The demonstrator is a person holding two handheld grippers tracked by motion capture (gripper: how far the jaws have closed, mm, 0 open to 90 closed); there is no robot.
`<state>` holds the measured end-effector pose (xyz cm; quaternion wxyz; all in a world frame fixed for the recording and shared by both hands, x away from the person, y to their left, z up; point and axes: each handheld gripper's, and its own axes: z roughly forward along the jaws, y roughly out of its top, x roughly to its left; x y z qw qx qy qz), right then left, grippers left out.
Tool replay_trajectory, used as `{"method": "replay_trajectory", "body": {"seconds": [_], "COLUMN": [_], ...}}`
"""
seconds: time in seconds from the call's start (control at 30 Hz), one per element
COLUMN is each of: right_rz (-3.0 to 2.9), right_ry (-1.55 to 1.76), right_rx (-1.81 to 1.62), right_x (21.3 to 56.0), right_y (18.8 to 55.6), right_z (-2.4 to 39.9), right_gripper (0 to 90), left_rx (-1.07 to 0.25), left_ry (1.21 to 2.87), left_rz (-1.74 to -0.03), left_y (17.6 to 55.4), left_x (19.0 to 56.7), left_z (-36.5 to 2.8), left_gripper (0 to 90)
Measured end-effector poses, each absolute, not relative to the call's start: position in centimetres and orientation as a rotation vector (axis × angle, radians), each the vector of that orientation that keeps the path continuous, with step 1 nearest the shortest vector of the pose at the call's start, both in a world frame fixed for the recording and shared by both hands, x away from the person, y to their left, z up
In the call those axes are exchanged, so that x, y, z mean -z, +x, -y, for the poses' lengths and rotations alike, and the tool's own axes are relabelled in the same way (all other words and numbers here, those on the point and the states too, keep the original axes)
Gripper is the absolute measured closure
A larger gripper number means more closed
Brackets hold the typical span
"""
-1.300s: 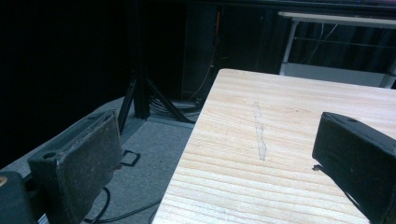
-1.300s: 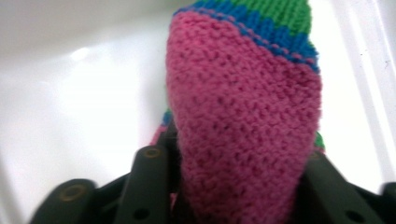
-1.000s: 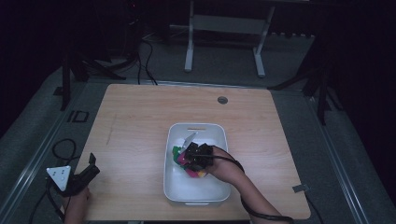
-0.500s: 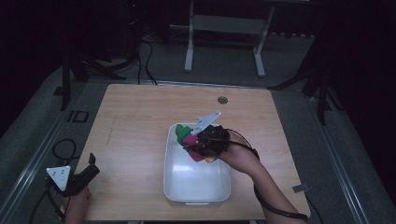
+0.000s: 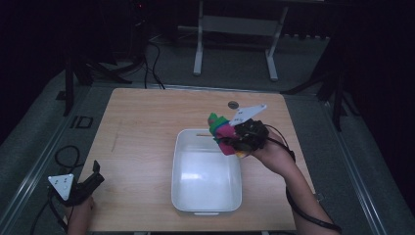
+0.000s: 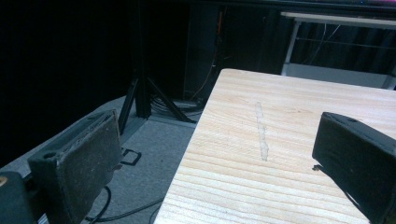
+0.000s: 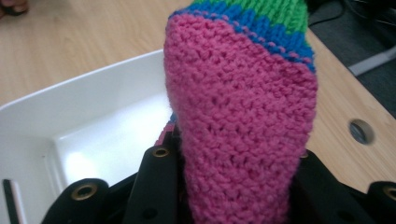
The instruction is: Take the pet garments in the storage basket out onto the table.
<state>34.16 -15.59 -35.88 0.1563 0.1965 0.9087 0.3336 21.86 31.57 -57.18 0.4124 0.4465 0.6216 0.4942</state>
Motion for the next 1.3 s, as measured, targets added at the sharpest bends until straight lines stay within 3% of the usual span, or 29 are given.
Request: {"method": "replay_trajectory", "body": {"seconds": [0.53, 0.73, 1.3], "right_rz": [-2.468, -2.440, -2.513], "right_ry": [0.801, 0.843, 1.085], "right_rx": [-0.916, -0.902, -0.724], "right_x": [35.6, 36.3, 47.2], "right_y": [35.4, 35.8, 40.6], "right_z": [24.7, 25.8, 26.7], "right_gripper": [69.4, 69.4, 69.2], "left_rx": [-1.249, -1.251, -1.248], "left_ry": [1.128, 1.129, 1.132], "left_rz": [-1.562, -1.561, -1.558], "left_y": [21.9, 21.9, 21.9], "left_x": [57.2, 57.2, 57.2], "left_z": [-31.5, -31.5, -31.5], "left_gripper": [1.9, 1.9, 1.8]}}
